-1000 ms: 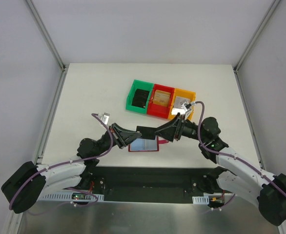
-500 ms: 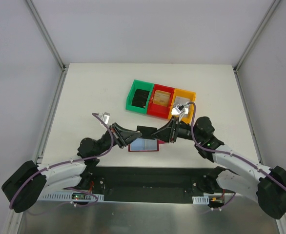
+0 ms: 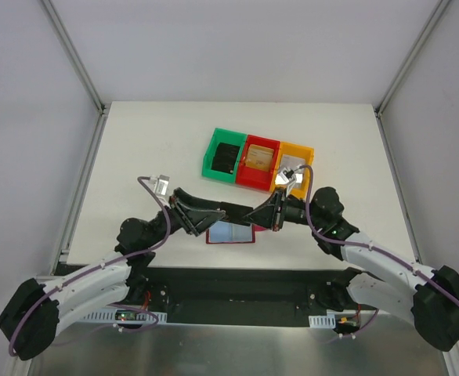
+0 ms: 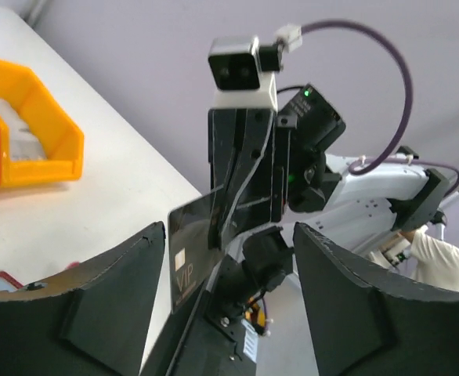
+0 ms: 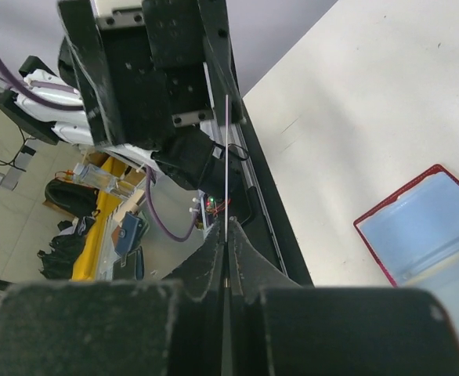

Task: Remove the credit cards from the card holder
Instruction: Remove the credit card from the card holder, then place the credit card in the storage box.

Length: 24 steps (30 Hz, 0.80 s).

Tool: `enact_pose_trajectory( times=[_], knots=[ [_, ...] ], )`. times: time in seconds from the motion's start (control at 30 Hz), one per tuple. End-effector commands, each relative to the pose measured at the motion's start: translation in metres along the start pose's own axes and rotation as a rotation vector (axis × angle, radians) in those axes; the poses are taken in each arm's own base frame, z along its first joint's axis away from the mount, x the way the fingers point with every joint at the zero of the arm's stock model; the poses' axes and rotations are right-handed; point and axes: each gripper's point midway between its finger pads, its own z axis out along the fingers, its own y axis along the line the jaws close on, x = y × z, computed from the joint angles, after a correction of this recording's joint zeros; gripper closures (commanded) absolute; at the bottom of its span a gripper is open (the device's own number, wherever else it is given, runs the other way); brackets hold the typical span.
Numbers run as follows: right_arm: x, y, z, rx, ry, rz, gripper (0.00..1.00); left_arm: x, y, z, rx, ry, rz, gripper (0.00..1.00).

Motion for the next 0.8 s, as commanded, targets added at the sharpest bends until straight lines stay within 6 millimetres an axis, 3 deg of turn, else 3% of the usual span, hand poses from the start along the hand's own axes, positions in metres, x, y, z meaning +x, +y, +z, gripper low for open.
enact_pose_trajectory(
  times=[0.0, 0.13, 0.27, 0.4, 0.53, 0.67, 0.77],
  knots=[
    [-0.015, 0.021, -0.002, -0.068, -0.022, -0.119, 0.99, -0.020, -0.013, -0.002, -0.013, 0.032, 0.081, 0.31],
    [-0.008, 0.017, -0.002, -0.057, 0.028, -0.152, 0.99, -0.015, -0.001, -0.003, -0.162, 0.220, 0.188, 0.22],
    [0.000, 0.017, -0.003, -0.070, 0.088, -0.175, 0.99, -0.025, -0.019, 0.008, -0.183, 0.426, 0.296, 0.19],
    [0.006, 0.025, -0.006, -0.110, 0.145, -0.172, 0.99, -0.019, -0.045, 0.007, -0.019, 0.561, 0.375, 0.19],
    [0.016, 0.034, -0.011, -0.163, 0.205, -0.159, 0.99, -0.001, -0.069, -0.001, 0.199, 0.742, 0.284, 0.39],
    [0.022, 0.033, -0.014, -0.160, 0.235, -0.163, 0.99, 0.009, -0.065, 0.003, 0.254, 0.829, 0.201, 0.58],
    [0.024, 0.032, -0.015, -0.156, 0.244, -0.163, 0.99, 0.009, -0.059, 0.012, 0.253, 0.845, 0.180, 0.61]
  ],
)
